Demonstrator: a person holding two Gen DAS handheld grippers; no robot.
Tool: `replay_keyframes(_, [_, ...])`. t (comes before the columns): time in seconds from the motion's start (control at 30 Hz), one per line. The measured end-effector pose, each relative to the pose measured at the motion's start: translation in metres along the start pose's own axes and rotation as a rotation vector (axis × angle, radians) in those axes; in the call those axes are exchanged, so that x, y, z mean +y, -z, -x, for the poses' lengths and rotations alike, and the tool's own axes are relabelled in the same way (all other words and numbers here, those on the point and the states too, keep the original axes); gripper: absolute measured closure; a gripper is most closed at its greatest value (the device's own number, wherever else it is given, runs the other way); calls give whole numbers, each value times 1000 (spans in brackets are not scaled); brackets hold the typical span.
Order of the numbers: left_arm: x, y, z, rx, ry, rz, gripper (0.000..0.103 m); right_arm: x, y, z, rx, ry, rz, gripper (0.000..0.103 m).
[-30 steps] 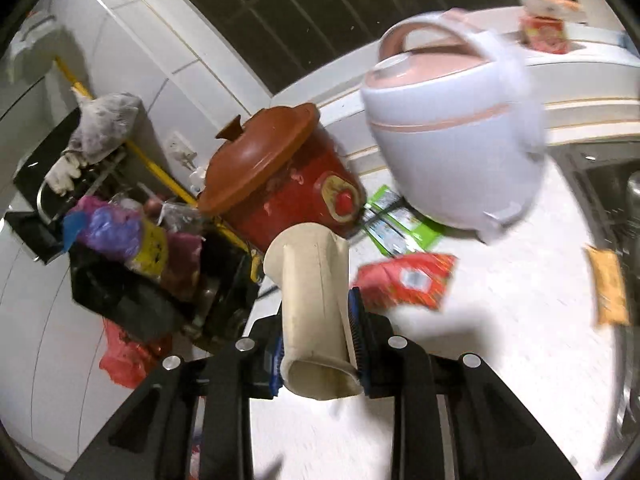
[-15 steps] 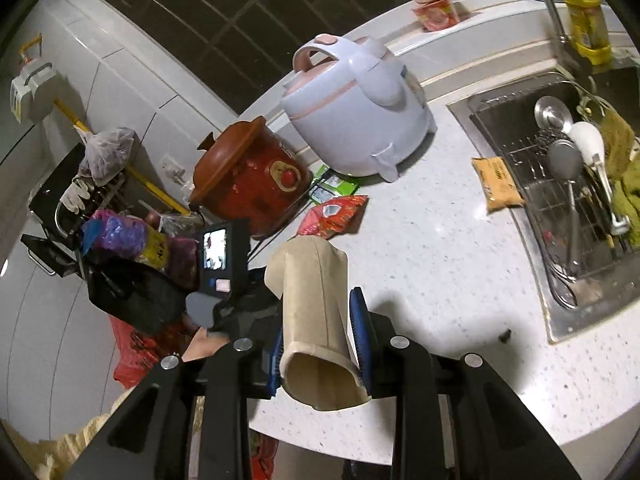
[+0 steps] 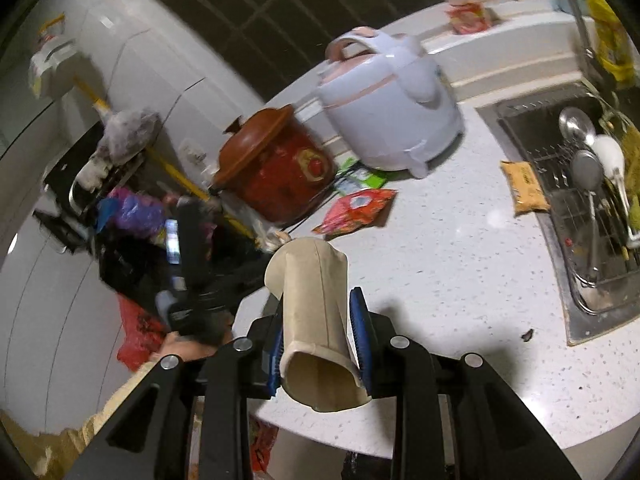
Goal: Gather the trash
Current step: 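Drop the paper cup and tissue into the trash bag with both tools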
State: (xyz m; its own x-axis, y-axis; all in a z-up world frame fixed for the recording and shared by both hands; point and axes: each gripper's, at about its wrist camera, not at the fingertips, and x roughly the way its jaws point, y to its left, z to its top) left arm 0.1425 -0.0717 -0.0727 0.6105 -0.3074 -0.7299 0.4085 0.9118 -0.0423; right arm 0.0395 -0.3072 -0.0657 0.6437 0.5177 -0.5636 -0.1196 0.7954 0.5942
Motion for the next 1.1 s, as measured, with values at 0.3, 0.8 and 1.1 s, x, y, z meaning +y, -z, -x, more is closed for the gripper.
replay_keyframes(0.3, [-17, 133, 129, 49, 43, -83, 57, 59, 81, 11, 223, -35, 261, 73])
replay_keyframes(0.8, [-29, 397, -88, 631, 109, 159, 57, -79, 306, -161, 662, 231, 147, 73])
replay_keyframes(1.1, [-25, 433, -174, 734, -36, 130, 34, -141, 355, -229, 711, 484, 187, 33])
